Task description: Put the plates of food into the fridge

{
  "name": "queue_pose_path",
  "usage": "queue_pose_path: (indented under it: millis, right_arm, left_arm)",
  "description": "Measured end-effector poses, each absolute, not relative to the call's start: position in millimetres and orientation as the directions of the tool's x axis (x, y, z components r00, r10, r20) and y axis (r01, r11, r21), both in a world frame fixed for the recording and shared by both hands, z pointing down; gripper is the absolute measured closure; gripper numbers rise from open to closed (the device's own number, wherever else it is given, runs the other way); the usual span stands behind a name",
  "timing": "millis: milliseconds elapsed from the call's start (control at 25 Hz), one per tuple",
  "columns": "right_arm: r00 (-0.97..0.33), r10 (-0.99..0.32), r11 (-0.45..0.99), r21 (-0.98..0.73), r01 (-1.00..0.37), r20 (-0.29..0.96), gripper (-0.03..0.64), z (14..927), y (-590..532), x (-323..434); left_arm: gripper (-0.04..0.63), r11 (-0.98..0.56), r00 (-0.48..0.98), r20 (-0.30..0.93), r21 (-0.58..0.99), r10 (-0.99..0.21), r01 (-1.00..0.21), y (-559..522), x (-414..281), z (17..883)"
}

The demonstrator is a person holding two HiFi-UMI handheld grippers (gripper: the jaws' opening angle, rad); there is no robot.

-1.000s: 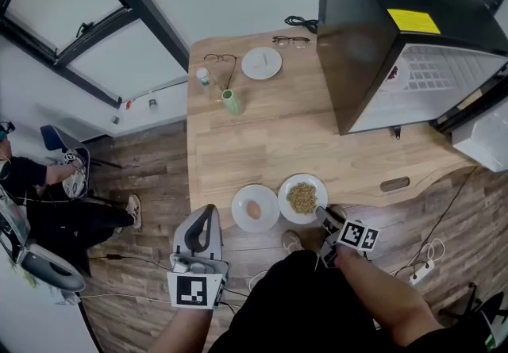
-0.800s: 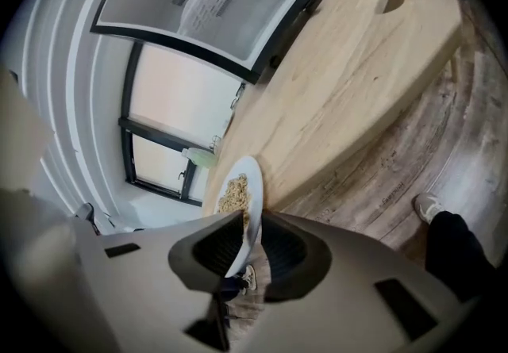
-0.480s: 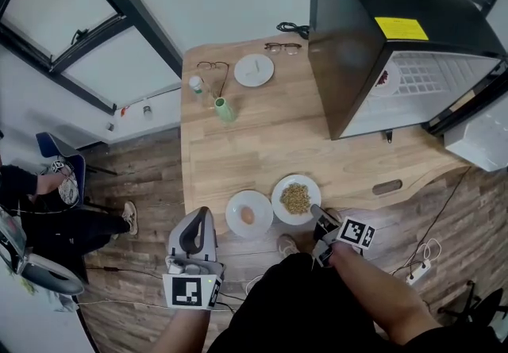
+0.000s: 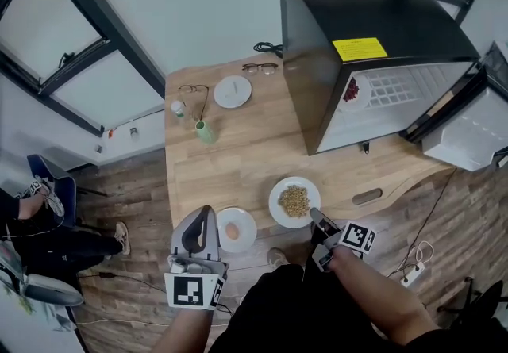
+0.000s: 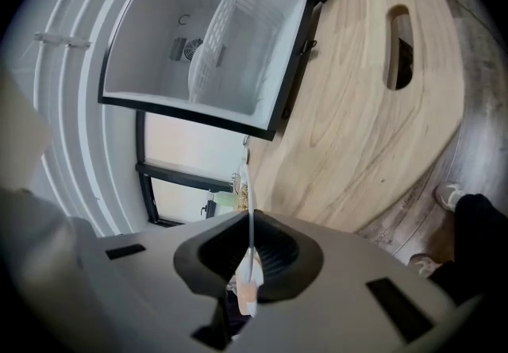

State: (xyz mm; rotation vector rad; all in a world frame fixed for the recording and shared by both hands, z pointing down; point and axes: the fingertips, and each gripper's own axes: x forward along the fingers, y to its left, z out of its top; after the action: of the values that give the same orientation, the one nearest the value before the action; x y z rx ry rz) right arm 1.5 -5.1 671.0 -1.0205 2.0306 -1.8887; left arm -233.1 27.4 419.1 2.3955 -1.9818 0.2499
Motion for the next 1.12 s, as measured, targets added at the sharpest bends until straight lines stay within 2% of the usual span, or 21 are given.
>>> queue_pose_path:
  millis: [360,600,920,1120]
  right_arm:
    - [-0.687,-0.644,-0.042,-0.912,-0.408,0.337,0.584,637,-30,62]
    - [-0.66,-0.71,0.009,-0.934,-0.357,0.245,0.584,595,-54,113]
    - [-0.586,-0.779,0.013,-0.928,-0.372,0.223,0.584,564,-86,182]
    - [-0.551,-0.809,0.01,-0.932,-0.363,0.206,0.584,544,-110,213]
  left_arm:
    - [0.592,-0.202,0.198,0.069,-0.057,-0.978,-0.978,5,-202,396]
    - [0.592,-0.235,0.233,0.051,-0.037,-0.971,-0.971,-17,-165,398]
    - [0.592,-0.258,0.258,0.006,-0.067,-0.966,-0.964,-50,-126,375]
    - [0.592,-0.29,0.288,0.027,-0.1,-0.957,-0.952,-65,-94,377]
